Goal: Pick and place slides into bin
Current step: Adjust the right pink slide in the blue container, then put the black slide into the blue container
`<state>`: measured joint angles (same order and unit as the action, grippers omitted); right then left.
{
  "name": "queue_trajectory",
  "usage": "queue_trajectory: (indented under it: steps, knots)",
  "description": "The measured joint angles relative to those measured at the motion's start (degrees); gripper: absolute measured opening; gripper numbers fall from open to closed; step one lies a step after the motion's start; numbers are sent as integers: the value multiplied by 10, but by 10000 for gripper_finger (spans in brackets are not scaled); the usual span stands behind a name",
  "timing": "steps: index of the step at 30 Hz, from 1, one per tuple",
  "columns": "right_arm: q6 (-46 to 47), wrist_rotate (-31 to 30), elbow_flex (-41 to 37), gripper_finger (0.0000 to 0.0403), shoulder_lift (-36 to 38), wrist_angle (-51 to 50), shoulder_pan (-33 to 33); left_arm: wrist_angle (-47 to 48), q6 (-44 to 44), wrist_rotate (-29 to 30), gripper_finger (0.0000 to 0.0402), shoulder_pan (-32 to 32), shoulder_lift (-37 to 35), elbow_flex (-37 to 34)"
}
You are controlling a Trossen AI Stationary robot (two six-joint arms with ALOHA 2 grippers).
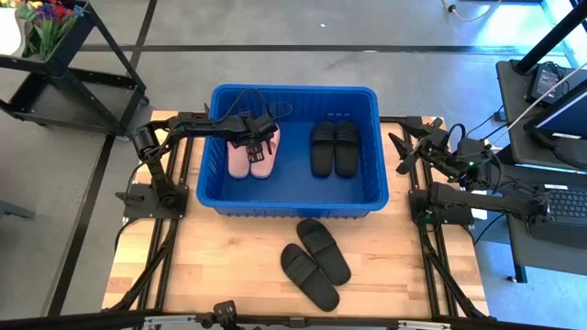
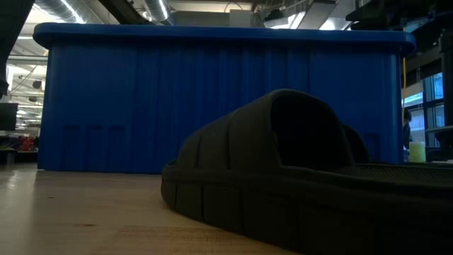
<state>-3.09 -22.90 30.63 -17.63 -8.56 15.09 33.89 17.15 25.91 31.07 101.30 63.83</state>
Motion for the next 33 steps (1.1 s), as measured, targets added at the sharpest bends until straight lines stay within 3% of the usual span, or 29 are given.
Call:
queue_trajectory:
  steps: [23,33]
  knots:
    - [-1,0,0,239,0,0,0,-5,-3,-61,224,0,-11,1]
    - [-1,0,0,239,0,-1,0,110,-1,-60,224,0,-11,94]
